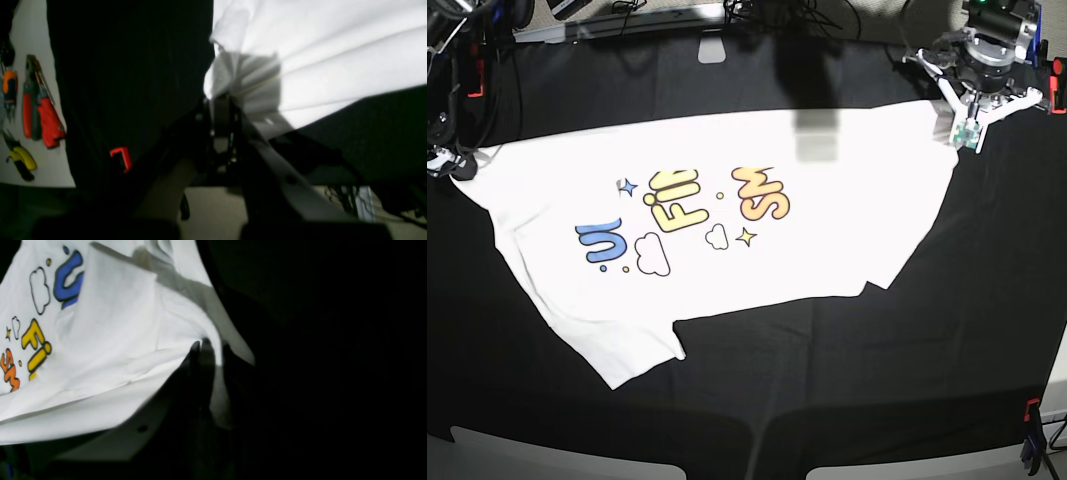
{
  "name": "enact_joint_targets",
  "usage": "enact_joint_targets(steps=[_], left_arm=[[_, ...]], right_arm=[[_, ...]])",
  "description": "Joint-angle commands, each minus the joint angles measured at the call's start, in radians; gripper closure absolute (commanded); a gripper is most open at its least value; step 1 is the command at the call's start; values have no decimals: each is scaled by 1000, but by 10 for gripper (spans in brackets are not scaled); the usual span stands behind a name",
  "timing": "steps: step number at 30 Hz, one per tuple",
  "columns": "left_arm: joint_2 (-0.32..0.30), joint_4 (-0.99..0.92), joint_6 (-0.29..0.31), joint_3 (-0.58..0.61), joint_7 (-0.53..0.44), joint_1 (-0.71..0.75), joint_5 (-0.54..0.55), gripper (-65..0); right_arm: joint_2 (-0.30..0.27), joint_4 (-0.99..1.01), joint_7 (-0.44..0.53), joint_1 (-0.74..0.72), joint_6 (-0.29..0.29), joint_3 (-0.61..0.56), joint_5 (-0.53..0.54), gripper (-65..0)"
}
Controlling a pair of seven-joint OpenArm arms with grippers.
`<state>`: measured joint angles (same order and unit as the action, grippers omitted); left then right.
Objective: Layout the t-shirt on the table in an organized manner, then fold the t-shirt properly
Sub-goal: 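Release the t-shirt and move the left gripper to its hem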
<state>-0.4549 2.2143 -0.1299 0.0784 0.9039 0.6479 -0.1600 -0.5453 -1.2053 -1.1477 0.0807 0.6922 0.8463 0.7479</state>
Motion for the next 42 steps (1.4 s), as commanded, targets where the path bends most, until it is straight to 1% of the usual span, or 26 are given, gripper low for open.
enact_joint_targets(steps=[1,4,5,7,8,10,11,12,13,16,19,21,24,26,30,31,33,35,36,37,40,41,42], left_arm=[[-11,19,-12,-6,20,3,-29,0],[-11,19,-12,-6,68,3,-29,0],[-11,19,-12,-6,77,3,-29,0],[-11,19,-13,-6,80,3,-29,0],[-11,19,-13,-6,80,3,-29,-41],[-11,19,-13,-6,82,3,-28,-198],[-11,19,-13,-6,92,3,-29,-260],[-11,19,-12,-6,106,3,-29,-299],[-11,19,-13,-6,124,3,-29,-317],[-11,19,-12,-6,175,3,-29,-320],[-11,19,-12,-7,161,-1,-32,-320],[-11,19,-12,-7,162,-3,-30,-320],[-11,19,-6,-6,201,-2,-14,-320],[-11,19,31,-6,206,-2,31,-320],[-11,19,153,-6,180,-2,182,-320],[-11,19,161,-6,158,-2,201,-320],[-11,19,161,-7,111,-3,199,-320],[-11,21,160,-7,86,-11,156,-320],[-11,25,154,-7,87,-21,119,-320],[-11,31,129,-7,86,-32,75,-320],[-11,70,17,-7,86,-77,-80,-320],[-11,88,-16,-7,82,-99,-115,-320],[-11,105,-37,-7,65,-122,-127,-320]], right_arm=[[-34,-19,6,-5,6,9,-18,-20],[-34,-19,6,23,6,9,-19,-146],[-34,-19,7,35,6,9,-19,-176],[-34,-19,7,61,6,9,-19,-214],[-34,-19,7,74,6,9,-19,-225],[-34,-19,7,93,6,9,-19,-227],[-34,-19,7,103,6,10,-19,-227],[-34,-19,7,106,6,11,-20,-227],[-34,-19,6,106,6,15,-31,-227],[-37,-19,7,105,6,33,-29,-227],[-48,-19,7,105,6,68,-8,-227],[-63,-19,6,105,6,102,-16,-227],[-100,-19,6,105,6,158,-37,-227],[-130,-19,6,105,6,187,-37,-227],[-176,-19,6,105,6,201,-31,-227],[-182,-19,6,105,6,201,-30,-227],[-190,-19,6,105,6,201,-7,-227],[-198,-19,6,105,6,202,39,-227],[-201,-19,6,105,6,202,58,-227],[-203,-19,6,105,6,202,80,-227],[-201,-19,6,105,6,201,124,-227],[-200,-19,6,104,6,201,128,-227],[-200,-19,6,104,6,201,129,-227]])
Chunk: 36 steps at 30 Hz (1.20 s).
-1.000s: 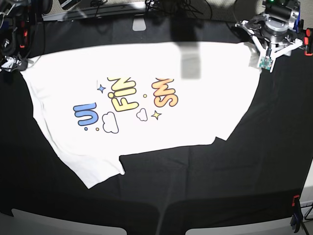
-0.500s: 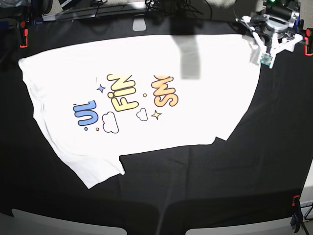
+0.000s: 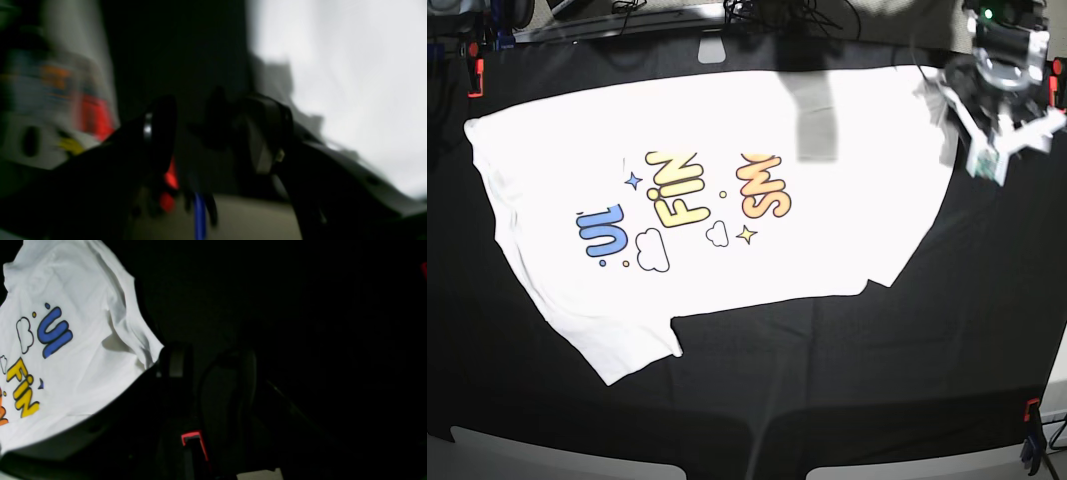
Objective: Layout the t-shirt on the table in an organized manner, then fold the t-shirt properly
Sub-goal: 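Release the t-shirt and move the left gripper to its hem, then grasp the hem corner with the left gripper and pull it outward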
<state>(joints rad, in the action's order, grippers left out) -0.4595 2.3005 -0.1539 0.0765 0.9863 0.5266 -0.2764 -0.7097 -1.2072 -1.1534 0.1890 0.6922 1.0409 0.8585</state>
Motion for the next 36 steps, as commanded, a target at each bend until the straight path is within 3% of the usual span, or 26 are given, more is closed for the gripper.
enact_joint_targets(steps=[1,3,8,12,17,20,25,29,31,36], left_arm=[[-6,31,-12,-5,-37,-27,-2,-320],[-6,36,9,-5,-83,-89,82,-320],[-6,-14,197,-5,-159,-269,372,-320],[-6,-143,215,-5,-190,-423,464,-320],[-6,-473,260,-5,-203,-618,570,-320],[-6,-693,341,-5,-188,-727,718,-320],[-6,-974,557,-5,-171,-846,937,-320],[-6,-1149,626,-5,-108,-902,1078,-320],[-6,-1207,678,-5,-105,-910,1103,-320],[-5,-1248,686,-5,-129,-909,1059,-320]], right_arm=[[-35,-17,12,-4,6,7,18,-227],[-35,-17,12,-4,6,7,18,-227],[-35,-17,12,-4,6,7,18,-227],[-35,-17,12,-4,6,7,17,-227],[-35,-17,12,-4,6,7,18,-227],[-35,-17,12,-4,6,7,18,-227],[-35,-17,12,-4,6,7,18,-227],[-35,-17,12,-4,6,7,18,-227],[-35,-17,12,-4,6,7,18,-227],[-35,-17,12,-4,6,7,44,-227]])
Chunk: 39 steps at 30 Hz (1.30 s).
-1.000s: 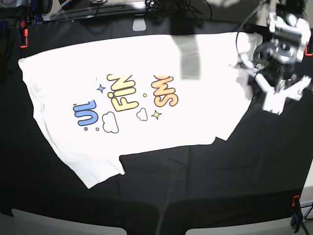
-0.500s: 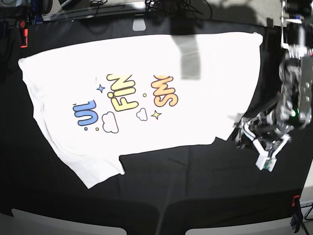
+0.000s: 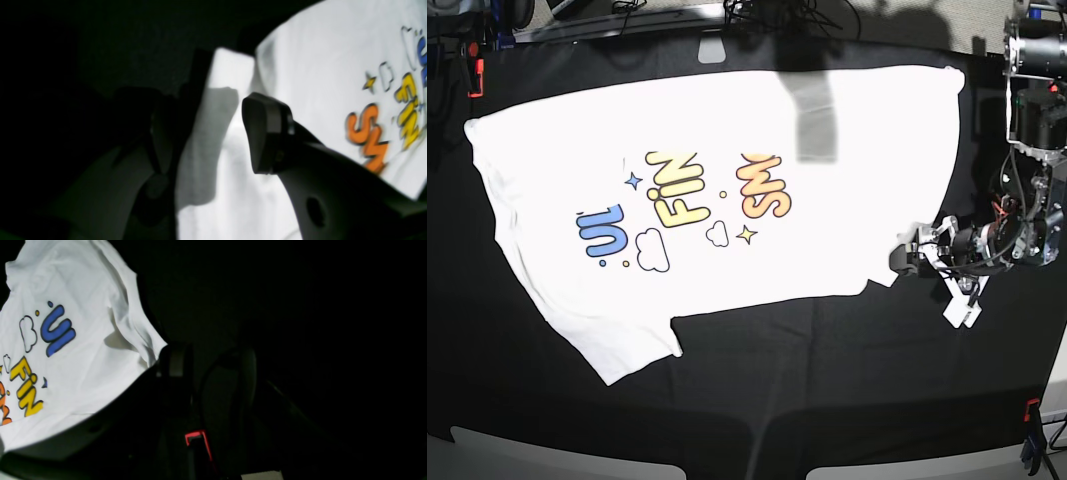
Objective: Layout the t-shirt on the table in an organized manner, then fold the t-shirt properly
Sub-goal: 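Grasp the hem corner with the left gripper and pull it outward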
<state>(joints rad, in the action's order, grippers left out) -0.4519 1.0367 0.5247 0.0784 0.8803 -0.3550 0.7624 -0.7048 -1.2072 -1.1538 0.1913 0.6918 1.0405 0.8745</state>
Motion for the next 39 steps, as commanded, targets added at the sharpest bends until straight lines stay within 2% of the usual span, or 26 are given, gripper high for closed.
enact_joint_targets(steps=[1,5,11,16,18,20,25,30,34,37,39], left_arm=[[-11,16,7,-6,-23,-27,16,-320],[9,16,7,-6,-18,-25,13,-320],[82,16,8,-6,-18,-24,8,-320],[131,16,7,-6,-61,-24,-177,-320],[128,16,7,-6,-87,-26,-240,-320],[116,16,6,-6,-98,-26,-258,-320],[102,16,3,-7,-97,-28,-257,-320],[102,16,3,-6,-128,-30,-208,-320],[102,16,3,-6,-165,-31,-120,-320],[101,16,3,-6,-170,-30,-115,-320],[99,16,3,-6,-166,-30,-125,-320]], right_arm=[[-40,-17,12,-7,6,7,27,-227],[-40,-17,12,-8,6,7,28,-227],[-40,-17,12,-8,6,7,27,-227],[-40,-17,12,-8,6,7,27,-227],[-40,-17,12,-8,6,7,28,-227],[-40,-17,12,-8,6,7,49,-227],[-26,-17,11,-8,6,3,204,-227],[16,-17,10,-8,6,-16,259,-227],[38,-17,8,-8,6,-108,259,-227],[46,-19,-6,-8,6,-209,278,-227],[52,-29,-63,-8,6,-268,343,-227]])
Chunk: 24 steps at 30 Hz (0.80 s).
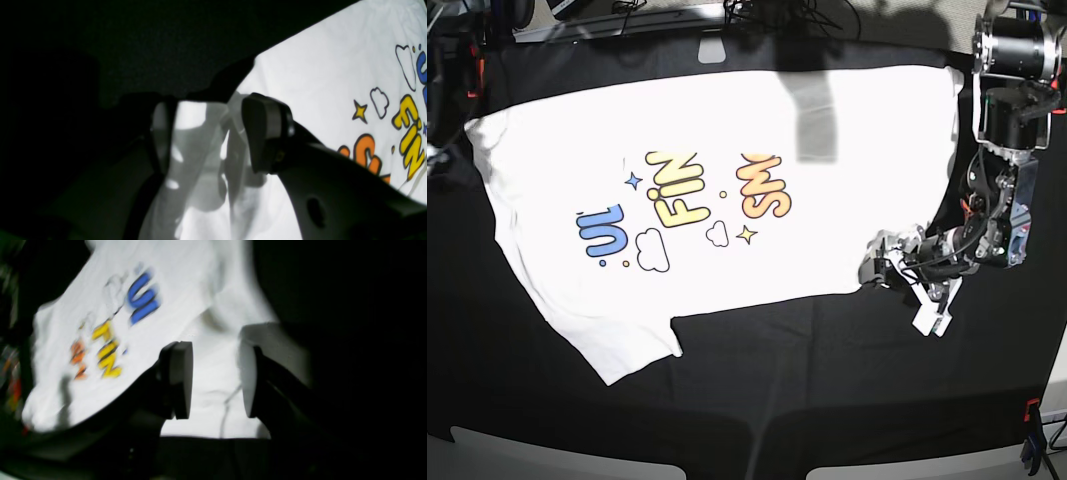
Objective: Layout the t-shirt on the table in an organized manner, then fold the t-shirt properly
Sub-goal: 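Grasp the hem corner with the left gripper and pull it outward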
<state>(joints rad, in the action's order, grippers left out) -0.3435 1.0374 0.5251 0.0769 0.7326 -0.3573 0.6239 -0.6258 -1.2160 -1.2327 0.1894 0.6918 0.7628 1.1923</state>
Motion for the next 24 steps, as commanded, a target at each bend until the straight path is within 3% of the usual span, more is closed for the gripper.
enact_joint_targets(steps=[1,5,13,16,19,22,24], left_arm=[[-10,15,3,-5,-19,-28,-4,-320],[-14,15,3,-5,-15,-26,-92,-320],[-26,15,0,-5,29,-25,-124,-317],[-26,15,-21,-5,31,-24,-157,-214],[-26,15,-20,-5,33,-23,-156,-5],[-26,15,-20,-5,-3,-28,-176,0],[-26,15,-20,-5,-89,-31,-259,0]], right_arm=[[-23,-29,-13,-6,6,-14,71,-227],[3,-95,-81,-6,6,-69,198,-227],[156,-326,-164,-6,6,-71,206,-227],[226,-405,-164,-6,6,-71,207,-227],[280,-463,-164,-6,6,-71,207,-227],[311,-494,-164,-6,6,-71,206,-227],[321,-497,-164,-6,6,-71,206,-227]])
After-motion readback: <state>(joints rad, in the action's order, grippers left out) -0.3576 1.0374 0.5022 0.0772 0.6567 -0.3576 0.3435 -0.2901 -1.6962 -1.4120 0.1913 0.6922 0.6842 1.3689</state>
